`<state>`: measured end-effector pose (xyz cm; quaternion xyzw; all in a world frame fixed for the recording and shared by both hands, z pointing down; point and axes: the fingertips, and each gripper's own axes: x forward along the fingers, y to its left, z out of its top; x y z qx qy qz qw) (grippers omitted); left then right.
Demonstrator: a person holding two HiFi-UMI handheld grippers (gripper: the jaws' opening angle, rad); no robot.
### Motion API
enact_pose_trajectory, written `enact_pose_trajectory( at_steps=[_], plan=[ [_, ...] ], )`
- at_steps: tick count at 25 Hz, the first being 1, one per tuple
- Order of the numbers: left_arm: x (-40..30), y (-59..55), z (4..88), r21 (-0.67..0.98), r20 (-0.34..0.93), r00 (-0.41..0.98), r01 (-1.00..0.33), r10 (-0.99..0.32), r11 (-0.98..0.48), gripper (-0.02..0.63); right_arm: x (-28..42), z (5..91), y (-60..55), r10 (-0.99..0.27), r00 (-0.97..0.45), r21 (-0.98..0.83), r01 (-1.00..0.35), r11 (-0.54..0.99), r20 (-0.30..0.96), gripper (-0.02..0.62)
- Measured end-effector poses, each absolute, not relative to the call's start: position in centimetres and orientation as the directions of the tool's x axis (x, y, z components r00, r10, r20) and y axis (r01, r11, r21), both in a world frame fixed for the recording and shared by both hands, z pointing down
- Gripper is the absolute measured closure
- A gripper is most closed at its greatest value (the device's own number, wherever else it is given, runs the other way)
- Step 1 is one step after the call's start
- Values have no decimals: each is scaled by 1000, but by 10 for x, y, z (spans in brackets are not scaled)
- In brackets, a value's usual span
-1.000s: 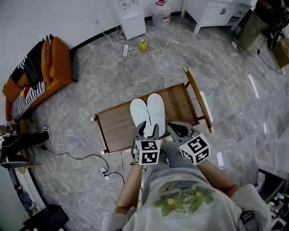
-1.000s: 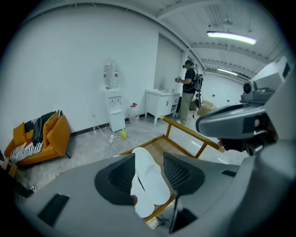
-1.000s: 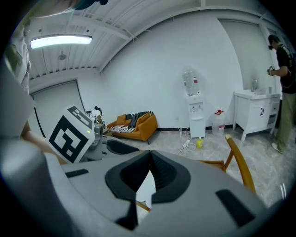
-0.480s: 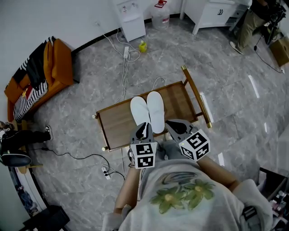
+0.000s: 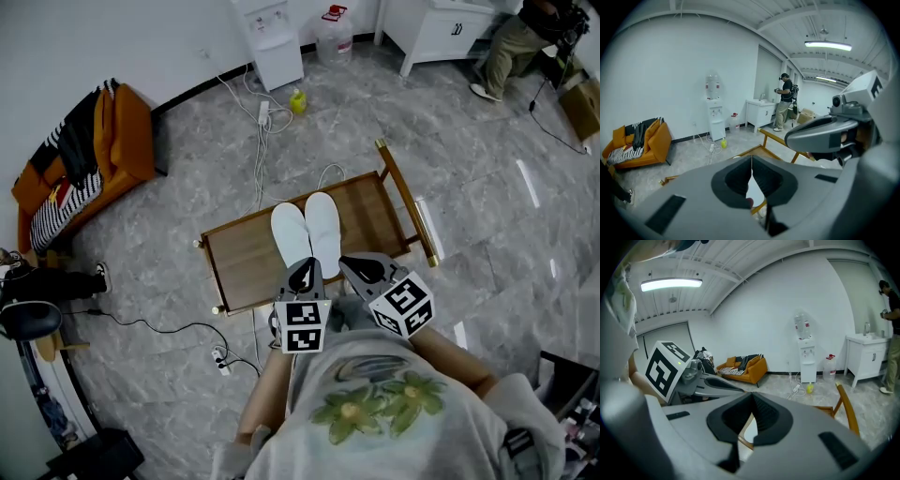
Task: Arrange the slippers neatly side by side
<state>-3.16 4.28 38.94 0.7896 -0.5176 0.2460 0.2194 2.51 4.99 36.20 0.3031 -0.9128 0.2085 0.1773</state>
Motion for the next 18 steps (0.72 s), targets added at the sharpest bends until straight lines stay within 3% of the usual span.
enact_pose_trajectory(
  at_steps=[18],
  plan=[
    [-24,50,386,79,618,346,-921,-706,-382,586,36,361,56,-478,-751,-269,-628,731,456,591]
  ],
)
